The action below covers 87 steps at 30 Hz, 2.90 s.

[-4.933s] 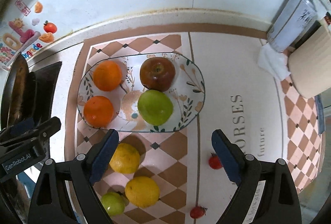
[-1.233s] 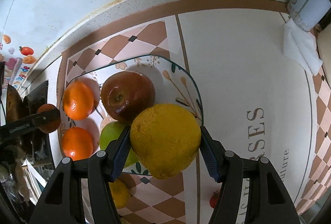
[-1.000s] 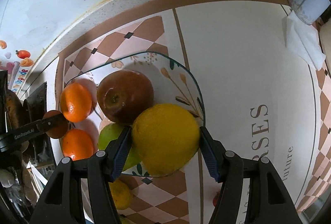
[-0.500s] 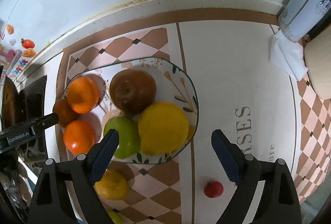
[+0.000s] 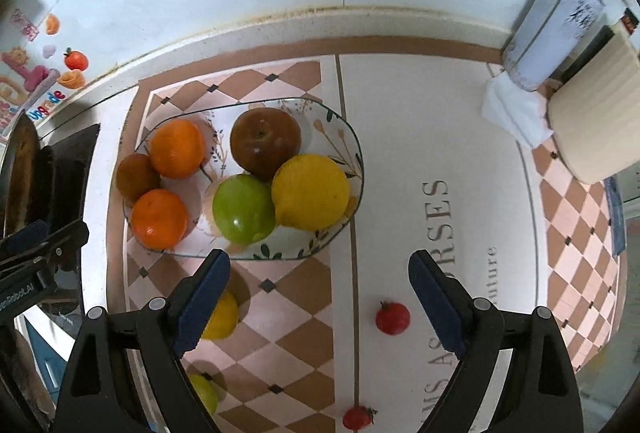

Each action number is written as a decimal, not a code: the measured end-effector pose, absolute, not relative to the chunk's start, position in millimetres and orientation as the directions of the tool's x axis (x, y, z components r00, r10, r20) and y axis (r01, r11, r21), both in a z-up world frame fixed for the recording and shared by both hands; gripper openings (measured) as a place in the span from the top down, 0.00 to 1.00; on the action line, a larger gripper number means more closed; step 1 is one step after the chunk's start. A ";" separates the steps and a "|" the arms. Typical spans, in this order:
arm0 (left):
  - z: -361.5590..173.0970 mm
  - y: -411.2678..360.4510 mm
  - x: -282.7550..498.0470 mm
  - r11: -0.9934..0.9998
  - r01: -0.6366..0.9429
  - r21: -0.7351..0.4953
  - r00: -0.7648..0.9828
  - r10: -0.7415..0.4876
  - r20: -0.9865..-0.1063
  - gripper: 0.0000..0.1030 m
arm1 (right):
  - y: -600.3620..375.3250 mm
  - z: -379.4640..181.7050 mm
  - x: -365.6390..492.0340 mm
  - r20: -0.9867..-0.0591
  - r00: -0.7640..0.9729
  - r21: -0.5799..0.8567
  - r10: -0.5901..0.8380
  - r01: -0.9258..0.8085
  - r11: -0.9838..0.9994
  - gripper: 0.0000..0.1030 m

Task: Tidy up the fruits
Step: 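Place the brown fruit on the plate while the right tool places the lemon there, then grasp a green apple with the left tool while the right tool grasps a lemon, then place the green apple on the plate while the right tool places the lemon there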

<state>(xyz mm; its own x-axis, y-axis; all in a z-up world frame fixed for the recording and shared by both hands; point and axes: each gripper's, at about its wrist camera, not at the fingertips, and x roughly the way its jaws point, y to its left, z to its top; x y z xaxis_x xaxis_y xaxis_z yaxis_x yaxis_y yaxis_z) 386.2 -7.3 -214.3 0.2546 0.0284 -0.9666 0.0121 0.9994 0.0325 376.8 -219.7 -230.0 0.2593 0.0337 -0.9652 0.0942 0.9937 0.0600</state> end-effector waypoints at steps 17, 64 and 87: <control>-126.2 -29.2 296.1 0.999 0.054 0.000 0.459 -0.024 -0.888 0.13 | -219.5 -138.9 290.2 -0.900 0.435 0.075 0.033 0.079 0.994 0.10; -335.7 -59.7 254.5 0.993 0.114 -0.040 -0.140 -0.024 -0.990 0.47 | -231.6 -273.7 286.1 -0.937 0.186 0.318 0.297 0.095 0.943 0.10; -331.7 54.3 294.5 0.990 -0.143 -0.016 -0.054 -0.024 -0.998 0.49 | -140.6 -346.0 355.3 -0.928 0.038 0.370 0.371 -0.030 0.928 0.40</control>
<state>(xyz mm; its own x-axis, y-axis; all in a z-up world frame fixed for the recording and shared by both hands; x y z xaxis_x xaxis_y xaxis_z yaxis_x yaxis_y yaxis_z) 294.5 54.3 -331.7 -0.0542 -0.0239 -0.9982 -0.1435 0.9895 -0.0159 355.3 -140.6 -346.0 0.0380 0.3715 -0.9277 -0.0302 0.9283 0.3705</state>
